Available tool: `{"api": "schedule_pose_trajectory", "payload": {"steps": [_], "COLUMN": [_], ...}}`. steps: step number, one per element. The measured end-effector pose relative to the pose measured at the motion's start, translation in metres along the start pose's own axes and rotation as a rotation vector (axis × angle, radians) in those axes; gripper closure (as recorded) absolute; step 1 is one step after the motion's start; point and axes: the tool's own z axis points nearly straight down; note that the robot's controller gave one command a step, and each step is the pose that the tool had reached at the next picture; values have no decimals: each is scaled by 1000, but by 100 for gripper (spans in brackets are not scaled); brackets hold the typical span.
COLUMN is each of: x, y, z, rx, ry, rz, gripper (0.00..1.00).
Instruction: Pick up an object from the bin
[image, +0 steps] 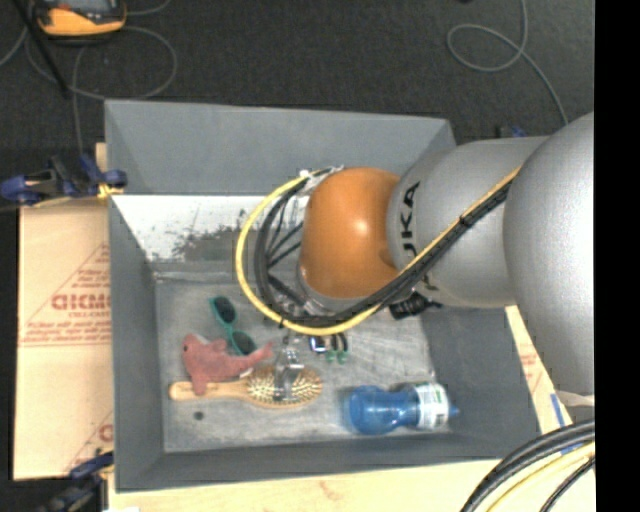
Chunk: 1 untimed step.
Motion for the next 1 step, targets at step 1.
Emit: {"api": "schedule_pose_trajectory", "payload": {"steps": [1], "x": [0], "y": [0], "z": [0], "rx": [0], "ry": [0], "rz": [0], "gripper": [0]}}
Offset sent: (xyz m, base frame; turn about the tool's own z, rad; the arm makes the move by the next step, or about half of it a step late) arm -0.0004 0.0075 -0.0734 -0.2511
